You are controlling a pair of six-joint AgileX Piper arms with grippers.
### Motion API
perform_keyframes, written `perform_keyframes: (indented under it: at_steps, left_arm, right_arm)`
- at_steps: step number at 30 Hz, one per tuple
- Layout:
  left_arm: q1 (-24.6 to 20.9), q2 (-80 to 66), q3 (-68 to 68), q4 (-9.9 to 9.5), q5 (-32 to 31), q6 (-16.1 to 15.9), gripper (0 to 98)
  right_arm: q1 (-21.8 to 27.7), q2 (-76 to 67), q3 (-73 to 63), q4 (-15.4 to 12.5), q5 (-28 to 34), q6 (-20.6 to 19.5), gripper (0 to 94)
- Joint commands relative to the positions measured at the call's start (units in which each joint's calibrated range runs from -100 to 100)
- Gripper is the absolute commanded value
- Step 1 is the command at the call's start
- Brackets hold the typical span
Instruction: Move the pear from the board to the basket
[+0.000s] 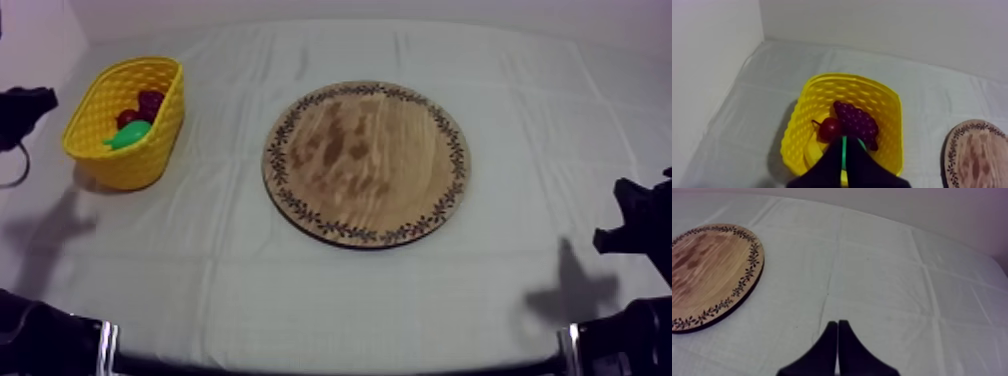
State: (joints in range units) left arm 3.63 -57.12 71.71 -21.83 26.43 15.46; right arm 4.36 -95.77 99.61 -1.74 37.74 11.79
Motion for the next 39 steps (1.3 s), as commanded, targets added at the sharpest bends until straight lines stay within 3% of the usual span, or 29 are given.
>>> perform_keyframes:
  at_steps: [1, 9, 17, 22, 32, 36, 37, 39]
  left_arm:
    - [0.0, -10.8, 8.2, 0.02, -2.5, 0.5, 0.0]
    - [-0.6, -27.7, 21.8, 0.07, -4.9, 1.2, 0.0]
    - [-1.0, -36.9, 25.6, 5.13, 0.1, -4.0, 0.0]
    - [-1.1, -41.6, 25.7, 6.8, 3.9, -6.0, 0.0]
    - [-0.7, -42.8, 25.6, 6.23, 4.8, -5.1, 0.0]
    - [-0.6, -42.9, 26.3, 6.73, 2.2, -5.4, 0.0]
    - [-0.6, -42.9, 26.3, 7.27, 2.0, -6.0, 0.0]
    - [-0.9, -42.8, 26.2, 10.29, 2.6, -10.7, 0.0]
  right_arm:
    - [0.0, 0.0, 0.1, 0.0, 0.0, 0.0, 0.5]
    - [0.0, 0.0, 0.1, 0.0, 0.0, 0.0, 0.5]
    - [0.0, 0.0, 0.1, 0.0, 0.0, 0.0, 0.5]
    - [0.0, 0.0, 0.1, 0.0, 0.0, 0.0, 0.5]
    - [0.0, 0.0, 0.1, 0.0, 0.0, 0.0, 0.5]
    - [0.0, 0.0, 0.1, 0.0, 0.0, 0.0, 0.5]
    - [0.0, 0.0, 0.1, 0.0, 0.0, 0.0, 0.5]
    - [0.0, 0.0, 0.1, 0.0, 0.0, 0.0, 0.5]
